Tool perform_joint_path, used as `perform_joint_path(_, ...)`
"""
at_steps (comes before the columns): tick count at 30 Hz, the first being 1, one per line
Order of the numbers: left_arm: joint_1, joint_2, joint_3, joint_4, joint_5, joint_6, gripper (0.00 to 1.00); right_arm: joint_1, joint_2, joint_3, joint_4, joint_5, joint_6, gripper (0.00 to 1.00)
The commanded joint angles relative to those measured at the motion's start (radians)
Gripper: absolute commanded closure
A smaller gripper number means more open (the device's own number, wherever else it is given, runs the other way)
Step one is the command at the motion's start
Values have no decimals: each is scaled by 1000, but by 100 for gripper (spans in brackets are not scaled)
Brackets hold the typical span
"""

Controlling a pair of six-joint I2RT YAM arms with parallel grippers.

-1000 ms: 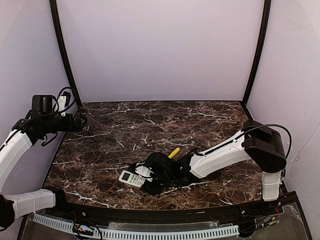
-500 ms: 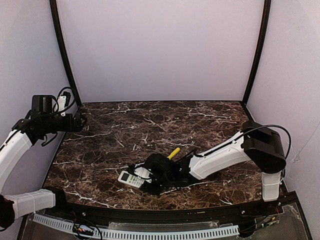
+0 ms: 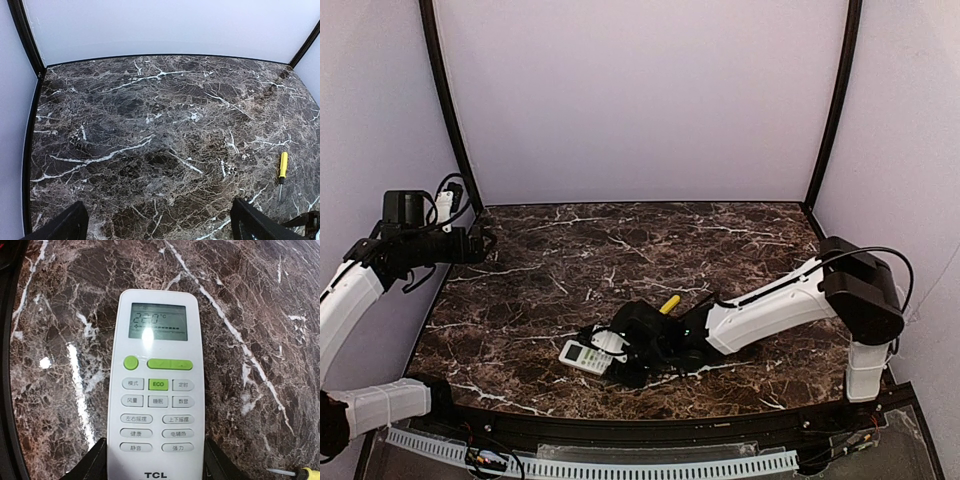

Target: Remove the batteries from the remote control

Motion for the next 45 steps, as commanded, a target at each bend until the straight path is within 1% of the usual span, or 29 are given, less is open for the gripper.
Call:
perform_joint_path(1,3,17,-25,26,62,-13,0,-23,-126,-19,0,-25,0,73)
perform_joint_path(4,1,37,-19,25,66,-22,0,-49,-178,-38,-2,-39,-9,75)
perform_joint_path(7,2,43,-13,25,49,-28,0,-76,-221,-52,-2,-51,-15,79)
perform_joint_path(9,2,51,-4,21,36,-36,0,-95,-243,-57,-2,-51,-16,84)
perform_joint_path(11,2,64,16,11,16,-46,0,-110,-260,-62,-27,-47,-21,88)
perform_joint_path(14,1,74,59,6,-53,-95,0,-130,-290,-73,-41,-33,-20,99)
perform_joint_path(15,1,83,67,2,-79,-119,0,-139,-302,-80,-44,-31,-20,100)
perform_joint_path(16,1,89,87,-7,-134,-178,0,-148,-319,-89,-45,-30,-18,100)
perform_joint_path(17,3,104,97,-22,-147,-195,0,-156,-333,-97,-45,-29,-17,100)
perform_joint_path(19,3,129,121,-24,-186,-181,0,-175,-364,-118,-47,-31,-7,100)
perform_joint_path(21,2,160,156,-34,-183,-140,0,-205,-394,-132,-56,-51,11,100)
perform_joint_path(23,1,189,176,-40,-105,-114,0,-238,-419,-140,-70,-117,19,100)
perform_joint_path(25,0,208,175,-26,19,-96,0,-270,-440,-141,-89,-181,29,100)
perform_joint_path(26,0,212,171,1,62,-90,0,-287,-449,-141,-96,-208,37,100)
perform_joint_path(27,0,213,157,19,153,-78,0,-305,-457,-140,-106,-238,42,100)
perform_joint_path(29,-22,216,147,74,243,-52,0,-343,-474,-135,-125,-316,61,100)
perform_joint_path(31,-85,225,161,80,240,-3,0,-378,-485,-124,-148,-403,78,100)
perform_joint_path(32,-138,232,168,72,234,18,0,-392,-487,-117,-163,-439,83,100)
perform_joint_path(35,-236,234,194,45,241,123,0,-423,-488,-84,-210,-550,90,100)
perform_joint_path(36,-282,228,197,42,241,139,2,-432,-489,-73,-223,-590,92,100)
perform_joint_path(38,-334,213,192,42,239,179,4,-447,-490,-55,-244,-664,93,100)
perform_joint_path(40,-362,195,179,55,242,195,4,-463,-490,-43,-256,-744,93,100)
perform_joint_path(45,-379,151,159,103,279,201,5,-501,-462,-6,-277,-922,95,100)
